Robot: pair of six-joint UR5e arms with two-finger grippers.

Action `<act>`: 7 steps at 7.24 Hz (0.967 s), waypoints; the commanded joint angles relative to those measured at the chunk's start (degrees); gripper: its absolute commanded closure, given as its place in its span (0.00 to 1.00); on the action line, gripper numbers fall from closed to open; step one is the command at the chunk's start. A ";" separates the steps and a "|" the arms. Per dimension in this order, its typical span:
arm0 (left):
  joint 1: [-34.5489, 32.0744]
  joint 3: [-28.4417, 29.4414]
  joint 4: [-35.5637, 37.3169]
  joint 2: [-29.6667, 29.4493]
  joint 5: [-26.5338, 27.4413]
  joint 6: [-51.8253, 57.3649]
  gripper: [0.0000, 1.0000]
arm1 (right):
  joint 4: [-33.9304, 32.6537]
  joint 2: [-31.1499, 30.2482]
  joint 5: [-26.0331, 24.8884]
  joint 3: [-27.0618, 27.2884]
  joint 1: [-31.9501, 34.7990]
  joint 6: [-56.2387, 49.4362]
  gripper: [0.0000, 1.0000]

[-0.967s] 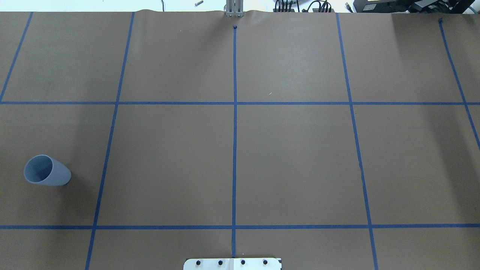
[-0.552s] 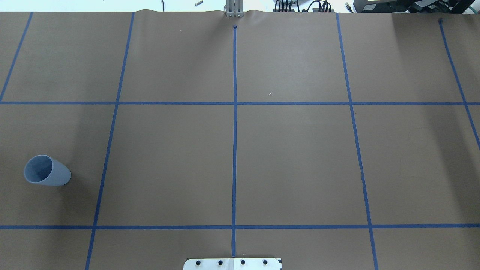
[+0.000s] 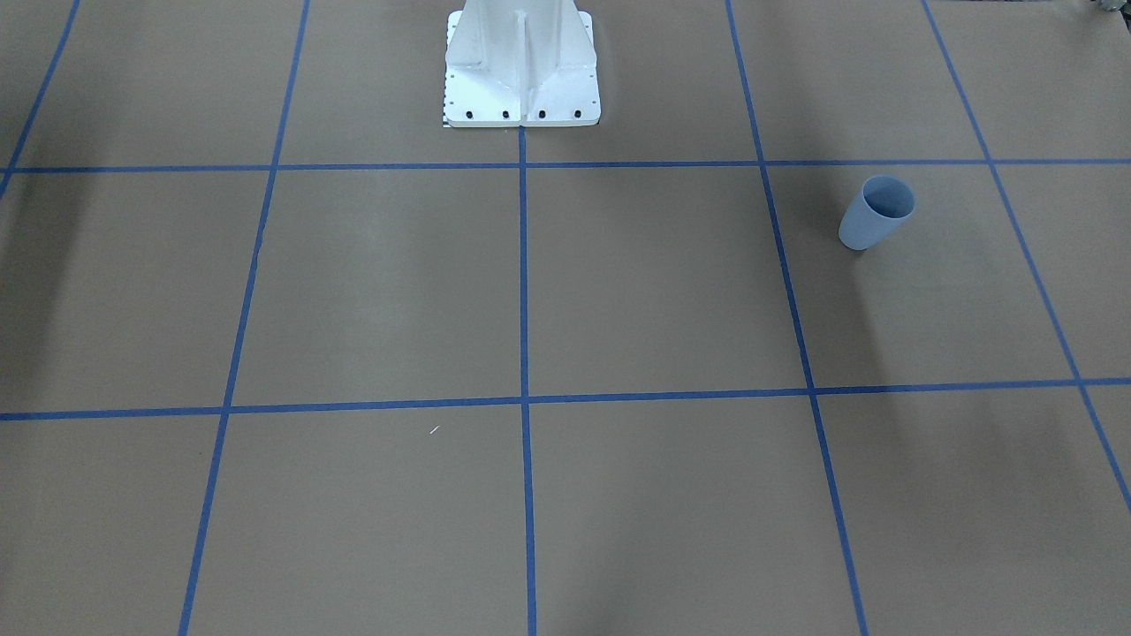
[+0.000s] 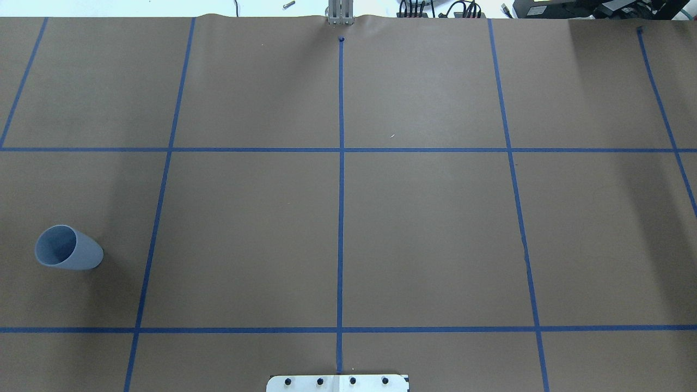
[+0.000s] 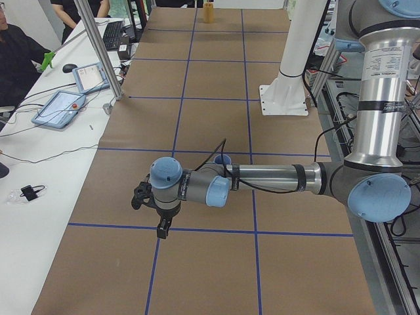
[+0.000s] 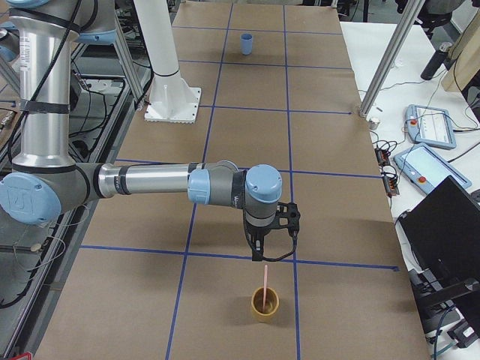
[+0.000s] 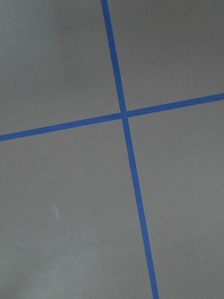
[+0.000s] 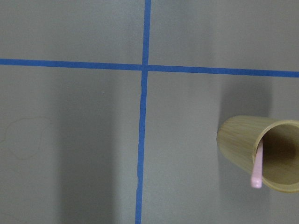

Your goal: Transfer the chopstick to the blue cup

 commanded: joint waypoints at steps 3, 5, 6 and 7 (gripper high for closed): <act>0.27 -0.69 -0.27 -0.11 -1.15 -0.02 0.02 | 0.07 0.48 0.15 0.80 0.00 -0.47 0.00; 1.49 -3.15 -0.18 -0.81 -5.79 -3.33 0.02 | -0.02 1.54 0.32 0.80 0.00 -0.13 0.00; 5.33 -5.51 0.00 -0.73 -5.29 -8.84 0.02 | -0.02 0.93 0.15 -0.16 0.00 -0.38 0.00; 7.89 -6.66 -0.09 -0.64 -5.11 -16.38 0.02 | 0.50 0.40 0.24 -0.51 0.00 -0.47 0.00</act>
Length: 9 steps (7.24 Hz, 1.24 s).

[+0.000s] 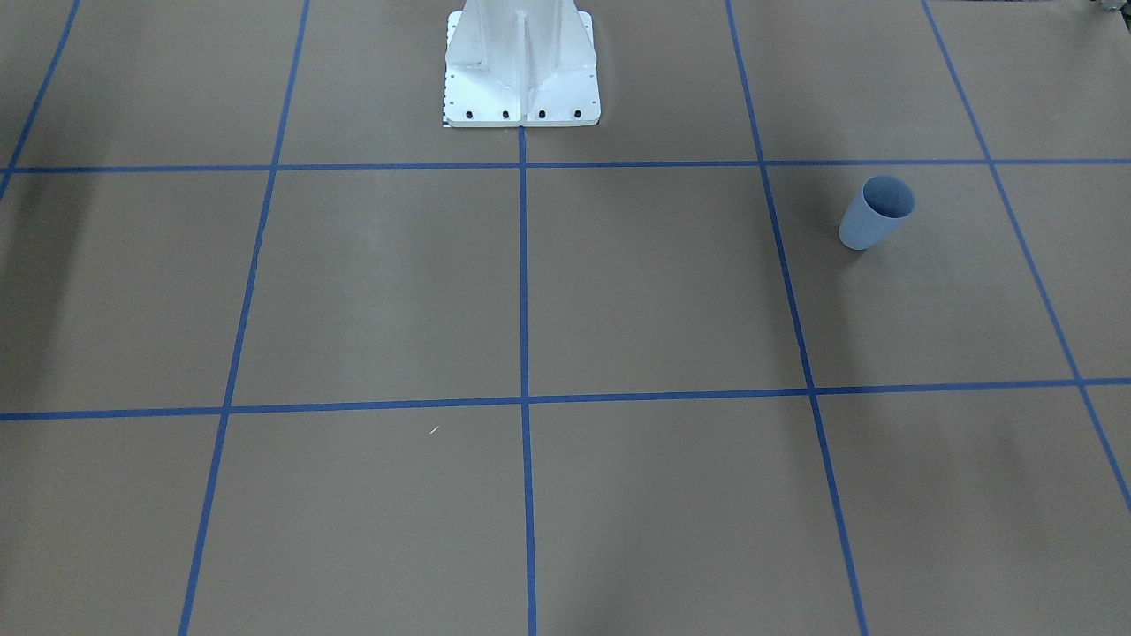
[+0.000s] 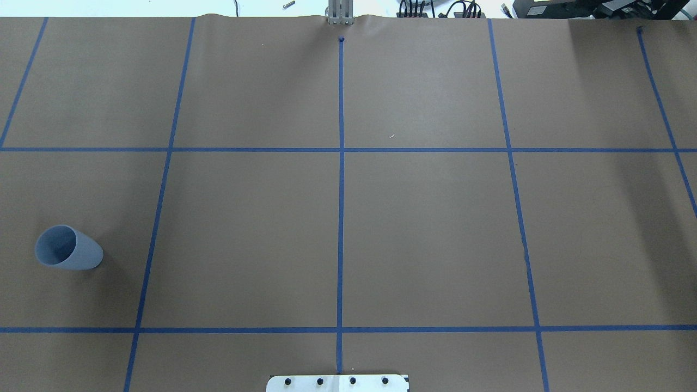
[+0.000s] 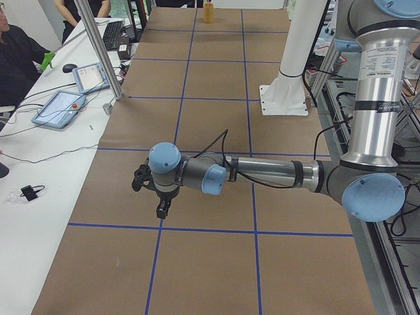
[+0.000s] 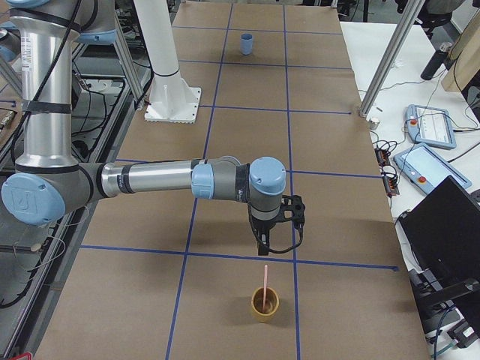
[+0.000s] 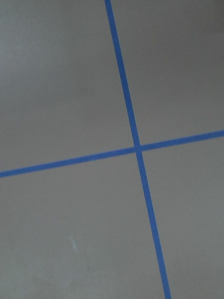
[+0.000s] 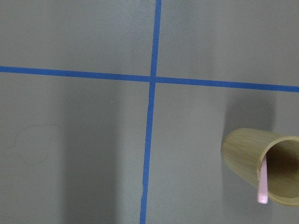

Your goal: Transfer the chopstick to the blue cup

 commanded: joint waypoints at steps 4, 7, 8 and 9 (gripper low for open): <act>13.68 -16.32 -2.35 7.65 0.04 -27.37 0.02 | 1.03 -0.66 0.15 -0.34 0.00 0.33 0.00; 21.92 -17.84 -20.25 15.33 3.26 -43.30 0.02 | 0.94 -0.66 0.24 -0.52 0.00 0.42 0.00; 24.57 -17.76 -21.17 15.77 3.99 -44.94 0.02 | 0.94 -0.66 0.24 -0.60 0.00 0.42 0.00; 26.17 -17.67 -21.18 15.78 5.39 -45.39 0.02 | 0.94 -0.66 0.32 -0.69 0.00 0.42 0.00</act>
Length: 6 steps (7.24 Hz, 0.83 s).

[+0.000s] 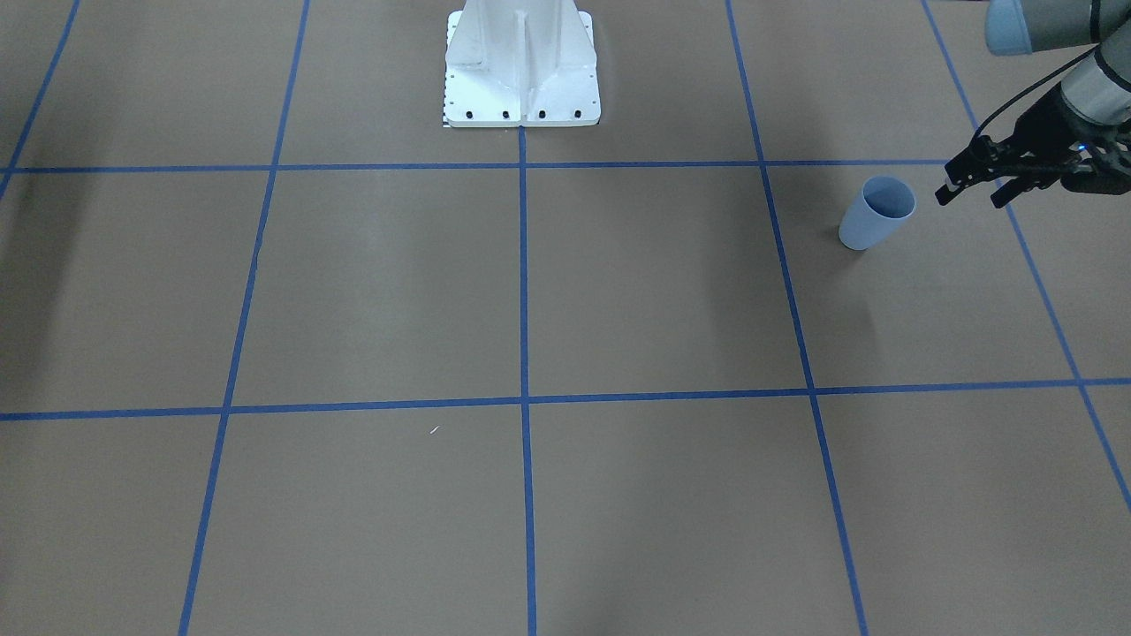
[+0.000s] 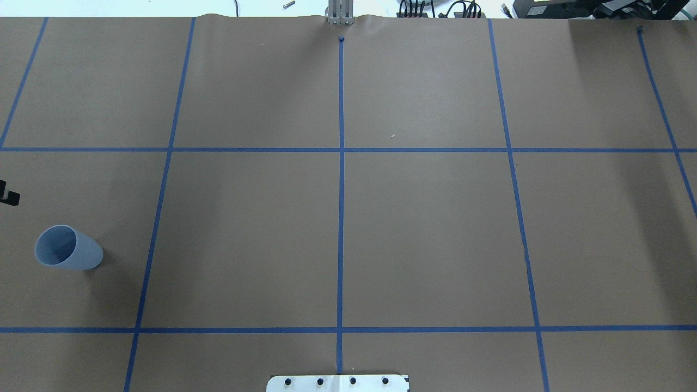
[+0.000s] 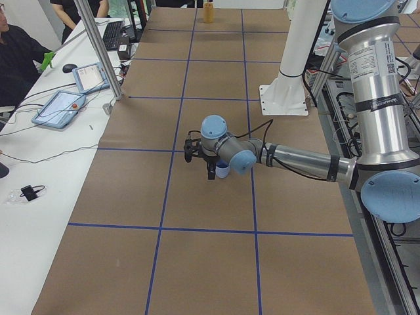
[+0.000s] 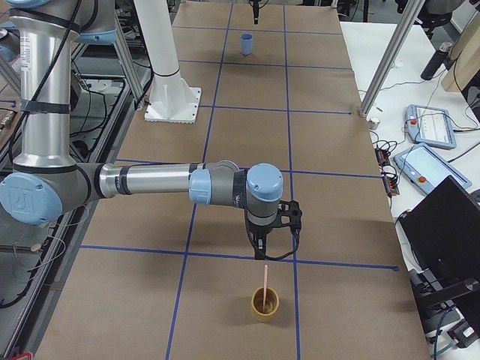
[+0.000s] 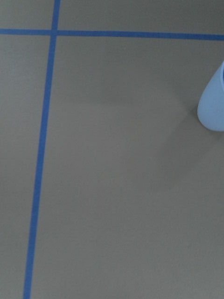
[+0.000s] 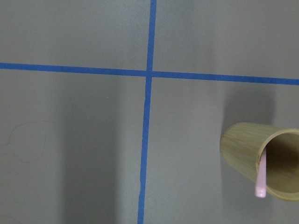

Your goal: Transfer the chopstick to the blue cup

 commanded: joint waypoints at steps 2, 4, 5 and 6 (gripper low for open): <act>5.10 0.13 -1.39 0.41 1.80 -2.22 0.02 | -0.01 0.00 0.94 -0.27 0.00 0.01 0.00; 6.42 0.30 -1.39 0.33 1.80 -2.22 0.02 | -0.01 0.00 0.95 -0.45 0.00 0.01 0.00; 7.30 0.48 -1.39 0.33 1.80 -2.22 0.02 | -0.01 0.00 0.95 -0.45 0.00 0.01 0.00; 8.09 0.74 -1.39 0.15 1.80 -2.22 0.02 | -0.01 0.00 0.95 -0.45 0.00 0.01 0.00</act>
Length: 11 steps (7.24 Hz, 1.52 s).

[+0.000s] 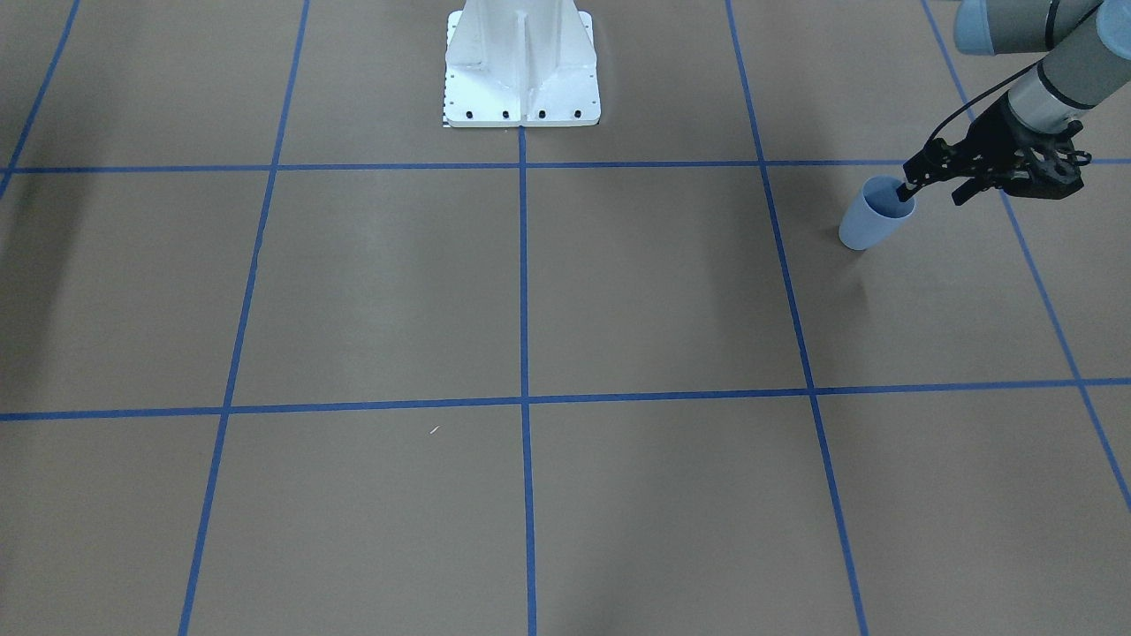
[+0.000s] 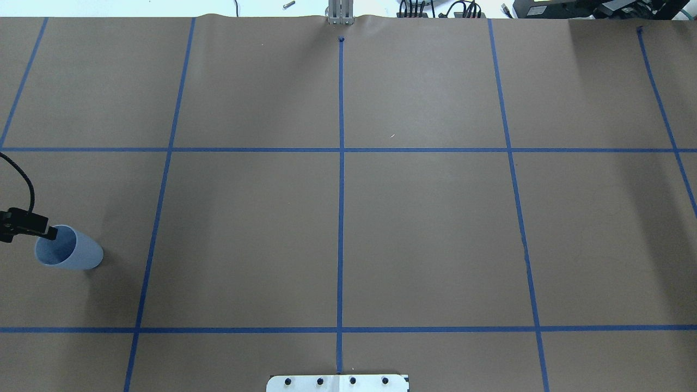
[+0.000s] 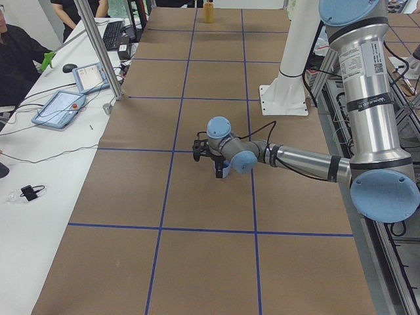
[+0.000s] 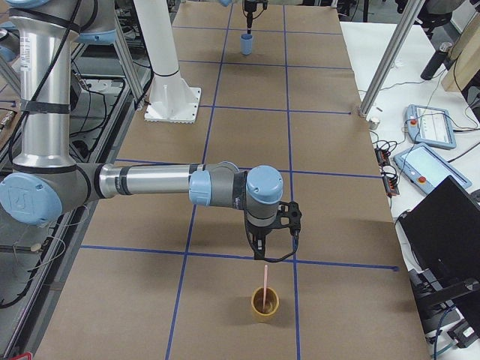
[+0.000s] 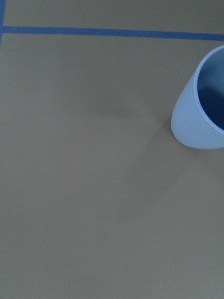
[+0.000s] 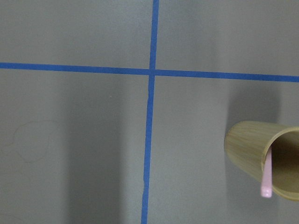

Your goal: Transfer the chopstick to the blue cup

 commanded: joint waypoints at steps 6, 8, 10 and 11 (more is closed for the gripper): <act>1.13 3.10 0.09 -1.28 0.01 0.08 0.49 | -0.09 0.53 0.10 -0.30 0.00 0.00 0.00; 1.04 3.10 0.00 -2.08 -0.26 -0.18 0.73 | -0.09 0.70 2.98 -0.47 0.00 0.18 0.00; 1.04 3.10 0.00 -2.34 -0.61 -0.18 0.82 | -0.09 0.79 3.09 -1.44 -0.09 0.18 0.00; 0.78 2.76 0.00 -2.08 -0.61 -0.27 0.94 | -0.09 0.70 3.87 -1.18 0.00 0.18 0.00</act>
